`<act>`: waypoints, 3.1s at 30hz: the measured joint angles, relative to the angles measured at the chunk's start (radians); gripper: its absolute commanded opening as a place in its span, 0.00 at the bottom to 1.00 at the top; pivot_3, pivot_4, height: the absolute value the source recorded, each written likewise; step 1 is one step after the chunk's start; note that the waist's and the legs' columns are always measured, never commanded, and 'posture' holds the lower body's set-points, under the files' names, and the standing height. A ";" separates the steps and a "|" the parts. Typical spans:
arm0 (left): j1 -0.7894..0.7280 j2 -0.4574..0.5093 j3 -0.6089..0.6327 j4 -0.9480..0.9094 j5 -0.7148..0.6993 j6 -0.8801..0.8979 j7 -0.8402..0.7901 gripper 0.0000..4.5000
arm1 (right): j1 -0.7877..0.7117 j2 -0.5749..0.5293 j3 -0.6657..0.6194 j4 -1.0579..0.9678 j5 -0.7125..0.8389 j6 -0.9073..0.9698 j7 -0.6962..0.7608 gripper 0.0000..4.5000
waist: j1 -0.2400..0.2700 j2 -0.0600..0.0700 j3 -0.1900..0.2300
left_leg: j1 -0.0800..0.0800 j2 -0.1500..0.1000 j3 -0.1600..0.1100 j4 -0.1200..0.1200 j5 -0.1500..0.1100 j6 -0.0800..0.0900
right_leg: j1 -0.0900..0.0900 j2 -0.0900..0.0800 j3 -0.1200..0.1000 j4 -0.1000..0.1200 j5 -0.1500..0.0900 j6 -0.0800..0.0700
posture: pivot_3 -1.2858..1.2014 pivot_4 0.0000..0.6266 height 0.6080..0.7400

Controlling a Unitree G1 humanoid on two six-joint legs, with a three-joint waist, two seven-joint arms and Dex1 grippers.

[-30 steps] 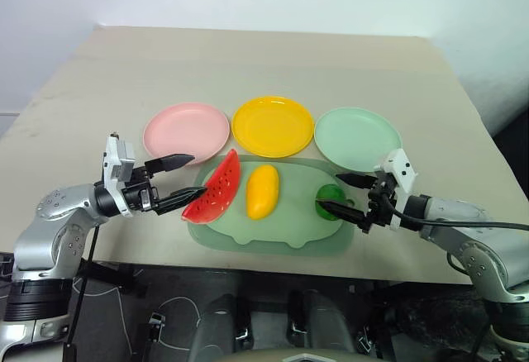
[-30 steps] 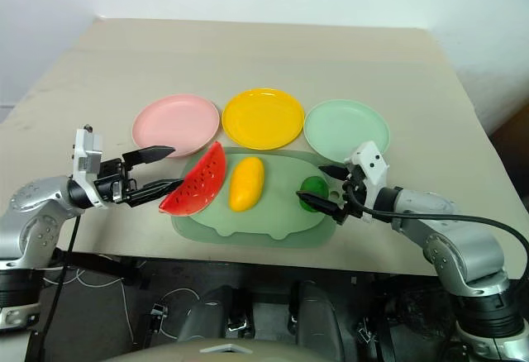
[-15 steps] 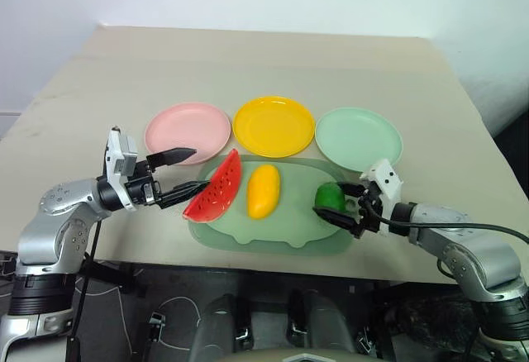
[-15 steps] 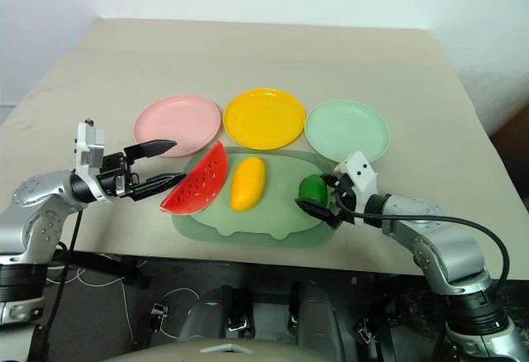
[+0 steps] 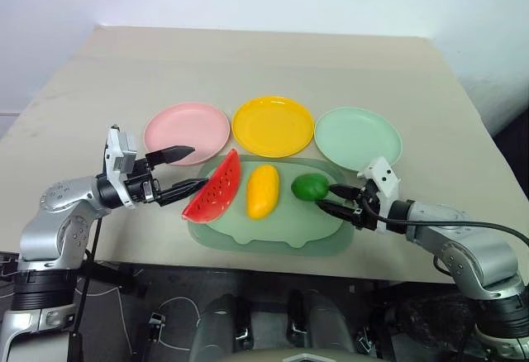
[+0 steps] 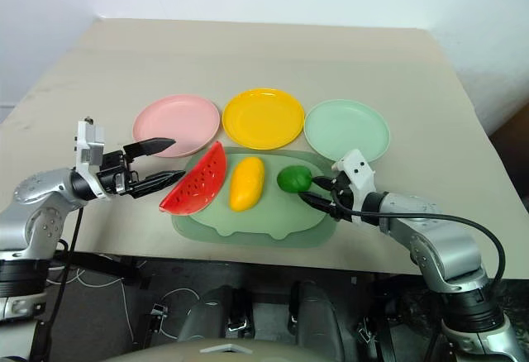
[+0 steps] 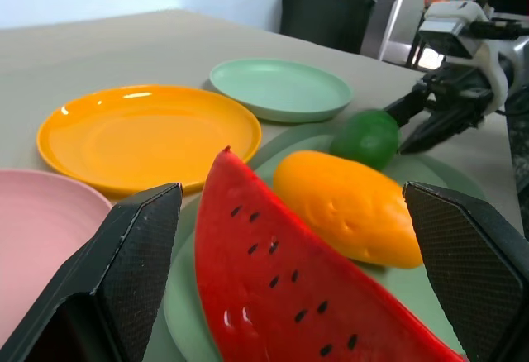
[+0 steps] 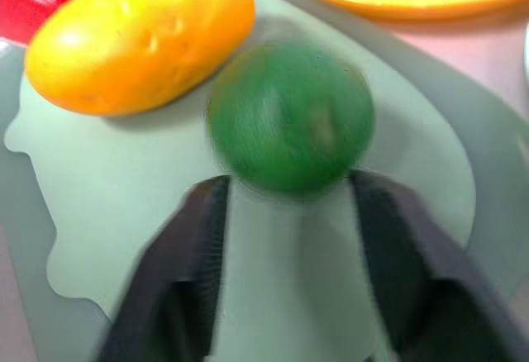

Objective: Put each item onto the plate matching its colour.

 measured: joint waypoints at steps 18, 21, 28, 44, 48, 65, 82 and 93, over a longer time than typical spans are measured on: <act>0.013 0.005 0.002 -0.041 0.002 0.011 0.035 1.00 | -0.041 -0.044 -0.062 -0.021 0.083 -0.005 0.110 0.76 | 0.000 0.000 0.000 | 0.000 0.000 0.000 0.000 0.000 0.000 | 0.000 0.000 0.000 0.000 0.000 0.000 | 0.52 0.24 0.67; 0.013 0.009 0.003 -0.036 0.002 0.009 0.031 1.00 | -0.094 -0.042 -0.077 -0.029 0.101 -0.001 0.109 0.90 | -0.002 0.000 0.000 | 0.000 0.000 0.000 0.000 0.000 0.000 | 0.000 0.000 0.000 0.000 0.002 -0.002 | 0.52 0.24 0.67; 0.030 0.009 0.007 -0.042 0.002 0.009 0.036 1.00 | -0.153 -0.005 -0.074 0.041 0.072 -0.019 0.074 0.90 | 0.001 0.000 0.000 | 0.000 0.000 0.000 0.001 0.000 0.000 | 0.000 0.000 0.000 0.000 0.002 -0.002 | 0.52 0.24 0.67; 0.041 0.011 0.014 0.000 0.003 -0.031 -0.001 1.00 | -0.154 0.029 -0.046 0.172 -0.082 -0.116 0.003 0.90 | -0.001 0.000 0.000 | 0.000 0.000 0.000 0.001 0.000 0.000 | 0.000 0.000 0.000 0.001 0.002 -0.002 | 0.52 0.24 0.67; 0.042 0.011 0.014 0.000 0.003 -0.038 -0.001 1.00 | -0.139 0.031 -0.046 0.181 -0.099 -0.114 -0.008 0.90 | -0.002 0.000 0.000 | 0.000 0.000 0.000 0.001 0.000 0.000 | 0.000 0.000 0.000 0.001 0.002 -0.002 | 0.52 0.24 0.67; 0.034 0.010 0.013 0.001 0.009 -0.040 0.008 1.00 | -0.098 0.016 0.007 0.151 -0.160 -0.078 0.008 0.90 | -0.001 0.000 0.000 | 0.000 0.000 0.000 0.001 0.000 0.000 | 0.000 0.000 0.000 0.001 0.001 -0.002 | 0.52 0.24 0.67; 0.023 0.010 0.011 -0.025 0.008 -0.007 0.042 1.00 | -0.055 -0.009 0.020 0.111 -0.178 -0.089 0.051 0.70 | -0.001 0.000 0.000 | 0.000 0.000 0.000 0.001 0.000 0.000 | 0.000 0.000 0.000 0.001 0.000 0.000 | 0.52 0.24 0.67; 0.020 0.011 0.013 -0.067 -0.005 0.020 0.056 1.00 | -0.285 0.052 -0.096 0.131 -0.038 -0.035 0.020 0.70 | -0.005 0.001 0.000 | 0.000 0.000 0.000 0.001 0.000 0.000 | 0.000 0.000 0.000 0.001 0.002 -0.003 | 0.52 0.24 0.67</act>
